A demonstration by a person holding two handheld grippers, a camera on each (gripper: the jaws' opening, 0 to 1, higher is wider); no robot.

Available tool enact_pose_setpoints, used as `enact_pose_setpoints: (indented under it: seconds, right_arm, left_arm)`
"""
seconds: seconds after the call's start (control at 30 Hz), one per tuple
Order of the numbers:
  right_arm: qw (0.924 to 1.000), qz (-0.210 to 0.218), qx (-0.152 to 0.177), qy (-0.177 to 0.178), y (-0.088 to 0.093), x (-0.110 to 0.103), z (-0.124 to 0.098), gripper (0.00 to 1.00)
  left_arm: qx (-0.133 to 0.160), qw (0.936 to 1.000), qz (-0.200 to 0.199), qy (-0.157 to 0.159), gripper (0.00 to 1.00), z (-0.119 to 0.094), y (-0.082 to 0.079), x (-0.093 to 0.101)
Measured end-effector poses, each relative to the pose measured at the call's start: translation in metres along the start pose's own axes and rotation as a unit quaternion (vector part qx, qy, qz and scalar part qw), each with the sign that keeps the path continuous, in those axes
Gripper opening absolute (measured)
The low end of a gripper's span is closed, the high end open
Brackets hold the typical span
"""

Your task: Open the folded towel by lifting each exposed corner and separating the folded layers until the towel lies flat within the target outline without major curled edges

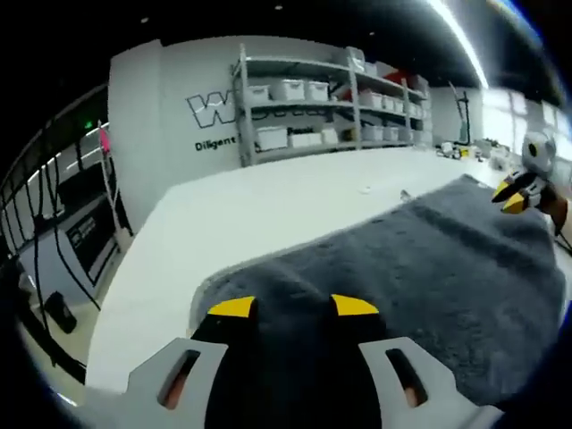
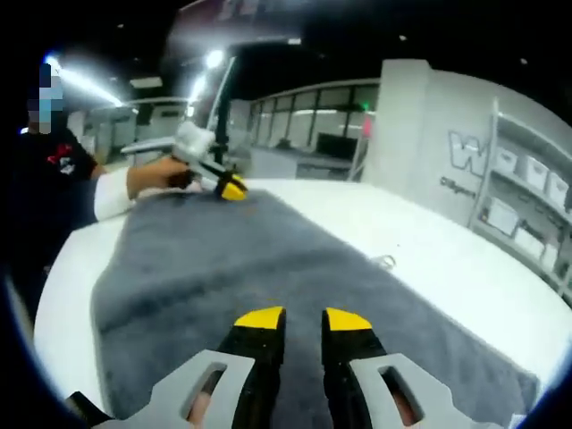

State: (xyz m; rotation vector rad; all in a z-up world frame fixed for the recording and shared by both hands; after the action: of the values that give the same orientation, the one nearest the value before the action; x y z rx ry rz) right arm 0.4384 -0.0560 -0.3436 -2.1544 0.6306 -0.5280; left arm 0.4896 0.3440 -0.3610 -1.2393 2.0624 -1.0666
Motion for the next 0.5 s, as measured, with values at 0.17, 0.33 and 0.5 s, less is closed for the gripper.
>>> enact_pose_setpoints:
  seconds: [0.17,0.33,0.5]
  right_arm:
    - [0.9997,0.009,-0.021,-0.002,0.011,0.006,0.002,0.12]
    - [0.9984,0.001,-0.056,-0.004,0.024,0.010,0.006,0.14]
    - [0.9979,0.021,-0.056,-0.024,0.031,0.013,0.006,0.16]
  left_arm:
    - [-0.003,0.9992,0.028,0.029,0.32,-0.001,-0.004,0.019]
    - [-0.008,0.9968,0.068,0.041,0.31,0.003,-0.006,0.027]
    - [-0.013,0.9957,0.071,0.059,0.30,0.006,-0.006,0.029]
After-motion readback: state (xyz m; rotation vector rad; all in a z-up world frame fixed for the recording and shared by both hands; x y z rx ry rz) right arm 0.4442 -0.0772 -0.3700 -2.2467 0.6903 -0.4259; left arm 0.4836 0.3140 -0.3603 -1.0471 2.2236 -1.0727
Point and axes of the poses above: the point that each gripper's makers call its tool centre point, and the gripper's own axes: z roughly forward along the fingers, x roughly to its right, y roughly out of its underside, the point moved 9 cm from there along -z, roughly backward along the fingers, and after that the axes turned 12 degrees about -x, right-handed, at the moved point
